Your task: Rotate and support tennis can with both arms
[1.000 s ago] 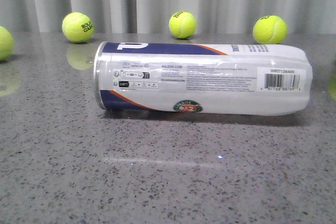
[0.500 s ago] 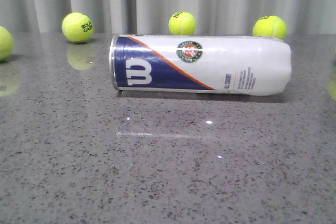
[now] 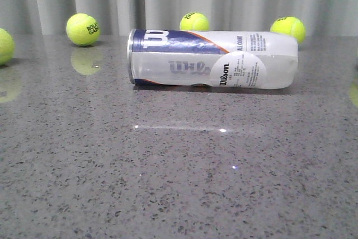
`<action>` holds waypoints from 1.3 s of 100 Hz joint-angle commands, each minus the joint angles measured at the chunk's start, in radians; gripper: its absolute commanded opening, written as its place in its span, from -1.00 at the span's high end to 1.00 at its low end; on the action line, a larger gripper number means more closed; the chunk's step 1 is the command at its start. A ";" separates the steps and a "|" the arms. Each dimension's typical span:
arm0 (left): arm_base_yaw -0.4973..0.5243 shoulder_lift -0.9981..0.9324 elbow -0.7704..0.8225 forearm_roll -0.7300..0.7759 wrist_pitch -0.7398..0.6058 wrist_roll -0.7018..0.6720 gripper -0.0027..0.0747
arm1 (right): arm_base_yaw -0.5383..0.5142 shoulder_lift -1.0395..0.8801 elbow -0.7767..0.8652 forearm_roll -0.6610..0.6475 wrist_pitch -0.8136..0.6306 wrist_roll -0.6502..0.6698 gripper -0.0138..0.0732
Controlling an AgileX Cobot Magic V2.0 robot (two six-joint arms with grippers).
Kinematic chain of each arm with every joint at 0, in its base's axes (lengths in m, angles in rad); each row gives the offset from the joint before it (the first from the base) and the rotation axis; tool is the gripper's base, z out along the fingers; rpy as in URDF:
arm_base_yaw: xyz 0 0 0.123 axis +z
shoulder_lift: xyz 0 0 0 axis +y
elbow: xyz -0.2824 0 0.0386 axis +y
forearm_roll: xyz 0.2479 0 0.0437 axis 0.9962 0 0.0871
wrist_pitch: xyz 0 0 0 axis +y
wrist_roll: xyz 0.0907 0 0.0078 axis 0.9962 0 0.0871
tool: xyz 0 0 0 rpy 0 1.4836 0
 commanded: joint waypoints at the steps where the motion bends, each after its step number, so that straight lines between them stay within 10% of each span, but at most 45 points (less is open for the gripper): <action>1: 0.004 -0.039 0.048 0.000 -0.080 -0.009 0.99 | -0.008 -0.002 -0.022 0.003 -0.095 0.002 0.49; 12: 0.004 -0.039 0.048 0.000 -0.080 -0.009 0.99 | -0.008 -0.002 -0.022 0.003 -0.096 0.002 0.86; 130: 0.004 -0.020 -0.106 -0.011 -0.036 -0.009 0.99 | -0.008 -0.002 -0.022 0.003 -0.102 0.002 0.84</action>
